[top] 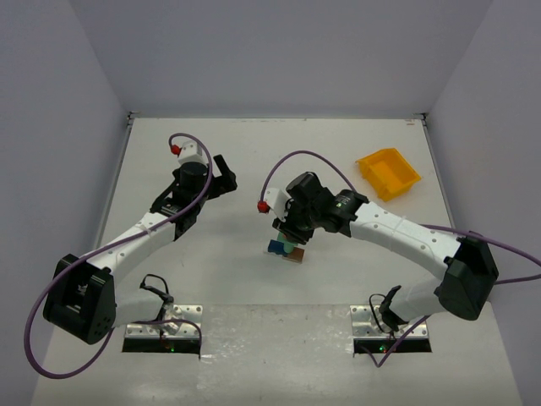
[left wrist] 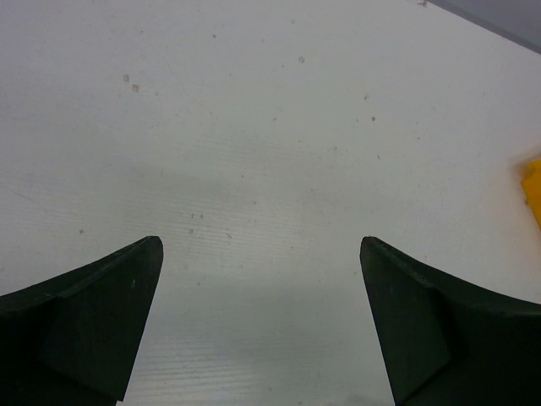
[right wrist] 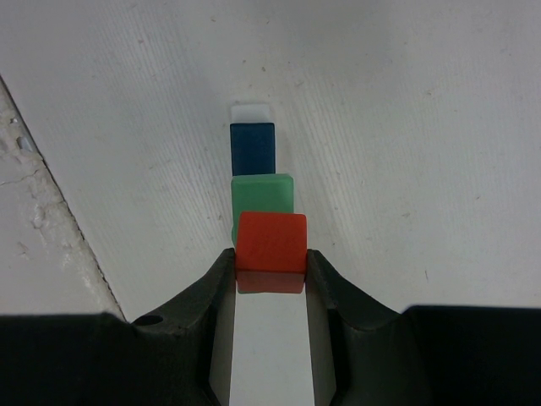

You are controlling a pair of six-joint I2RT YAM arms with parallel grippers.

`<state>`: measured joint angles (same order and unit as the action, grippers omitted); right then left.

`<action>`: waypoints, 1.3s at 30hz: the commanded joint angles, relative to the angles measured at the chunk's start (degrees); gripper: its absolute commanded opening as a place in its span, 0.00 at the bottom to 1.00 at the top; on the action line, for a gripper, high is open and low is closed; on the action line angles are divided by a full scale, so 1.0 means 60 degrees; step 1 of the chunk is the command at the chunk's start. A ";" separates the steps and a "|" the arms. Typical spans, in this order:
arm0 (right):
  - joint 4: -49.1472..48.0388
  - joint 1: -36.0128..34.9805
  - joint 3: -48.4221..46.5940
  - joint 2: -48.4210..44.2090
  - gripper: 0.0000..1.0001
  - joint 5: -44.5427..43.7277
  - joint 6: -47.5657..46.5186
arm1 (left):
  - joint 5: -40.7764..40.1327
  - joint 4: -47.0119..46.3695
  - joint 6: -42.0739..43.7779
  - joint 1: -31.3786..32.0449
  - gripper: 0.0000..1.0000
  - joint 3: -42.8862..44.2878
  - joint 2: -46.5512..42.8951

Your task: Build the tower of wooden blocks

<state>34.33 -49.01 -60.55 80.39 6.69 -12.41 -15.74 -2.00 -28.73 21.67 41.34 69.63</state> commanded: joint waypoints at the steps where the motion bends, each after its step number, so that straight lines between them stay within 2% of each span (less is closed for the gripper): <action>1: -0.0330 -0.0063 -0.0197 0.0028 0.32 0.0168 0.0010 | 0.0082 -0.0546 0.0086 -0.0096 1.00 0.0053 -0.0281; 39: -0.0404 -0.0063 -0.0264 0.0192 0.38 0.0263 -0.0058 | 0.0267 -0.0648 0.0116 -0.0096 1.00 -0.0006 -0.0296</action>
<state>34.30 -49.01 -60.55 81.49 7.62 -12.43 -14.87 -2.48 -28.71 21.67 41.34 69.63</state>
